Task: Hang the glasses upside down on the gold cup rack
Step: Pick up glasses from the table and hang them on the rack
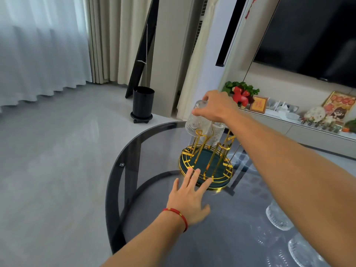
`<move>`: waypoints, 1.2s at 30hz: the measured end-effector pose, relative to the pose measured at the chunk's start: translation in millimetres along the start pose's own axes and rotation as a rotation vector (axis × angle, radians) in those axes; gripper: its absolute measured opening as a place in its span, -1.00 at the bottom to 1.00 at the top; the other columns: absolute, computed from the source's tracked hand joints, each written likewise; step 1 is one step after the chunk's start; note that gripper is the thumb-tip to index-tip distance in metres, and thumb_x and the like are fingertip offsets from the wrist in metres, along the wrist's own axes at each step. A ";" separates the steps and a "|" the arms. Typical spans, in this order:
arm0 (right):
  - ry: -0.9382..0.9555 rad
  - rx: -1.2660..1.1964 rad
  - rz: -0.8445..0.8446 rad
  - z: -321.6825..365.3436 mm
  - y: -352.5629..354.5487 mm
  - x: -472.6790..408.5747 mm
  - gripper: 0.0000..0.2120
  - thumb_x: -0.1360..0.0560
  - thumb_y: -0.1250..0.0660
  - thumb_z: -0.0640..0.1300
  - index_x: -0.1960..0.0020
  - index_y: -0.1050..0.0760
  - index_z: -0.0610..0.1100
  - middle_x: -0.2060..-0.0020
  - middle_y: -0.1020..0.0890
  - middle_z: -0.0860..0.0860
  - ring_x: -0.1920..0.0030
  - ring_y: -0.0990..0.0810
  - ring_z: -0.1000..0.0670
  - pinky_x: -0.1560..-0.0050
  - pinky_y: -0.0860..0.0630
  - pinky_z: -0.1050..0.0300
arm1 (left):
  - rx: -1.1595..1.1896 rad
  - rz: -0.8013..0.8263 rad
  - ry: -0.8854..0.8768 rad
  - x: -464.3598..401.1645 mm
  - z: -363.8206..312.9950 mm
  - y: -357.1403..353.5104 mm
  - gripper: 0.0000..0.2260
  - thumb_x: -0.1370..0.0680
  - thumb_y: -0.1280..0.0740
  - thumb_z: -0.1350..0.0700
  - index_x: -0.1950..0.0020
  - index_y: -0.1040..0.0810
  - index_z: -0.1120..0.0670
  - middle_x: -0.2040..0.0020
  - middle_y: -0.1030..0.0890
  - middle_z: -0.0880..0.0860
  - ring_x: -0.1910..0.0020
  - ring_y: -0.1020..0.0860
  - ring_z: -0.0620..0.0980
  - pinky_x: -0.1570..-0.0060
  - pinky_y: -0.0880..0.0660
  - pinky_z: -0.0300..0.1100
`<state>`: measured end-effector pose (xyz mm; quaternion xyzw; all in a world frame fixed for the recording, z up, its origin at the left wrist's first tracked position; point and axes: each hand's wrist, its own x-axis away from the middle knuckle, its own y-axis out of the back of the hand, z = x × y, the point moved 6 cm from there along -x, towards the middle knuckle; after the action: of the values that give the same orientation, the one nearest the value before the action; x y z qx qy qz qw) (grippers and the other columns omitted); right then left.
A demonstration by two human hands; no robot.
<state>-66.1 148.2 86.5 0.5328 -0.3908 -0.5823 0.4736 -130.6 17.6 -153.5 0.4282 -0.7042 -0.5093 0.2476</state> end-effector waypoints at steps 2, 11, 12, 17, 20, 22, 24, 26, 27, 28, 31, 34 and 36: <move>0.012 0.015 0.045 -1.3 -8.9 0.0 -0.37 -0.40 -0.47 0.29 -0.28 -0.56 -0.13 -0.14 -0.66 -0.10 -0.07 -0.63 -0.15 0.02 -0.55 -0.02 | -0.001 0.003 0.004 -0.8 -0.4 0.2 -0.33 -0.62 -0.18 -0.22 -0.63 0.10 -0.24 -0.68 0.20 0.03 -0.61 0.32 0.11 -0.53 0.17 0.31; 0.114 0.296 0.201 -0.5 -33.3 -1.5 -0.37 -0.45 -0.43 0.29 -0.39 -0.51 -0.05 -0.28 -0.62 -0.10 -0.28 -0.56 -0.19 -0.23 -0.52 -0.16 | -0.023 0.016 0.014 -1.3 -3.8 3.1 -0.33 -0.63 -0.19 -0.21 -0.63 0.10 -0.24 -0.68 0.18 0.04 -0.62 0.31 0.11 -0.55 0.14 0.33; 0.129 0.333 0.200 -0.5 -35.5 -1.9 -0.36 -0.47 -0.41 0.30 -0.43 -0.49 -0.01 -0.31 -0.61 -0.09 -0.32 -0.53 -0.19 -0.25 -0.48 -0.16 | -0.025 0.016 0.015 -1.3 -4.4 3.6 -0.33 -0.63 -0.19 -0.21 -0.63 0.09 -0.23 -0.69 0.18 0.04 -0.62 0.30 0.11 -0.55 0.13 0.34; 0.172 0.413 0.186 -2.8 -37.1 0.0 -0.40 -0.55 -0.33 0.29 -0.51 -0.42 0.08 -0.37 -0.58 -0.06 -0.39 -0.49 -0.17 -0.31 -0.37 -0.20 | -0.023 0.005 0.025 0.5 -7.0 5.9 -0.34 -0.62 -0.21 -0.19 -0.63 0.07 -0.23 -0.69 0.15 0.05 -0.63 0.27 0.12 -0.55 0.09 0.35; 0.192 0.331 0.074 -8.5 -24.1 16.8 -0.52 -0.62 -0.25 0.20 -0.48 -0.48 0.04 -0.35 -0.61 -0.06 -0.39 -0.48 -0.17 -0.37 -0.35 -0.21 | -0.037 -0.013 0.026 2.2 -9.8 8.6 -0.34 -0.62 -0.23 -0.16 -0.64 0.04 -0.21 -0.69 0.12 0.06 -0.64 0.23 0.13 -0.55 0.02 0.34; 0.198 0.178 -0.064 -18.4 -9.4 40.3 -0.58 -0.64 -0.23 0.09 -0.45 -0.51 -0.01 -0.35 -0.61 -0.05 -0.41 -0.46 -0.14 -0.43 -0.33 -0.20 | -0.066 -0.031 0.032 4.1 -14.5 10.7 -0.33 -0.62 -0.25 -0.13 -0.64 0.02 -0.17 -0.68 0.10 0.10 -0.64 0.20 0.15 -0.54 -0.04 0.33; 0.189 0.002 -0.225 -37.3 4.9 76.1 -0.64 -0.62 -0.25 -0.03 -0.39 -0.55 -0.06 -0.32 -0.63 -0.02 -0.39 -0.48 -0.09 -0.44 -0.34 -0.16 | -0.087 -0.050 0.048 6.4 -21.9 14.0 -0.32 -0.61 -0.27 -0.08 -0.65 0.00 -0.12 -0.67 0.05 0.13 -0.64 0.15 0.17 -0.53 -0.10 0.30; 0.138 -0.102 -0.328 -66.1 13.8 120.6 -0.69 -0.60 -0.28 -0.09 -0.30 -0.59 -0.08 -0.24 -0.66 -0.01 -0.33 -0.52 -0.08 -0.39 -0.38 -0.14 | -0.086 -0.087 0.035 7.7 -33.3 19.7 -0.32 -0.59 -0.30 -0.05 -0.64 -0.04 -0.09 -0.64 -0.07 0.14 -0.63 0.06 0.17 -0.52 -0.16 0.22; 0.083 -0.137 -0.348 -83.5 14.7 145.4 -0.72 -0.58 -0.30 -0.10 -0.26 -0.62 -0.08 -0.20 -0.68 -0.01 -0.29 -0.54 -0.09 -0.36 -0.41 -0.14 | -0.057 -0.109 0.017 8.3 -40.5 22.8 -0.32 -0.58 -0.32 -0.04 -0.63 -0.08 -0.07 -0.62 -0.14 0.13 -0.61 0.01 0.17 -0.51 -0.19 0.18; 0.013 -0.164 -0.347 -100.7 13.4 170.1 -0.74 -0.57 -0.32 -0.11 -0.23 -0.63 -0.07 -0.17 -0.69 -0.01 -0.26 -0.55 -0.11 -0.32 -0.43 -0.15 | -0.009 -0.131 -0.004 8.7 -47.6 25.9 -0.32 -0.56 -0.34 -0.02 -0.62 -0.13 -0.05 -0.59 -0.20 0.11 -0.60 -0.04 0.15 -0.50 -0.22 0.14; -0.193 -0.101 -0.236 -143.4 -3.7 239.8 -0.73 -0.54 -0.37 -0.06 -0.22 -0.64 -0.05 -0.17 -0.69 -0.02 -0.27 -0.55 -0.17 -0.28 -0.45 -0.15 | 0.172 -0.157 -0.091 10.5 -70.0 28.8 -0.37 -0.52 -0.39 0.05 -0.57 -0.29 0.03 -0.51 -0.37 0.07 -0.53 -0.20 0.09 -0.47 -0.27 0.06; -0.328 0.075 -0.111 -173.1 -24.6 296.1 -0.60 -0.52 -0.38 0.09 -0.31 -0.58 -0.03 -0.27 -0.59 -0.02 -0.33 -0.47 -0.15 -0.34 -0.34 -0.11 | 0.251 -0.169 -0.162 16.2 -88.8 25.9 -0.45 -0.54 -0.39 0.11 -0.53 -0.37 0.08 -0.44 -0.44 0.07 -0.46 -0.27 0.06 -0.47 -0.18 -0.12; -0.422 0.131 -0.033 -193.9 -29.5 319.6 -0.42 -0.49 -0.36 0.24 -0.42 -0.47 -0.01 -0.38 -0.44 -0.05 -0.41 -0.38 -0.15 -0.40 -0.28 -0.12 | 0.262 -0.174 -0.168 19.3 -95.1 24.7 -0.46 -0.56 -0.39 0.10 -0.53 -0.36 0.07 -0.44 -0.45 0.05 -0.46 -0.27 0.04 -0.45 -0.16 -0.17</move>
<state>127.2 -144.4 -46.4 0.4352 -0.5094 -0.6620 0.3359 -74.5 -44.2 -98.2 0.4720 -0.7430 -0.4668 0.0849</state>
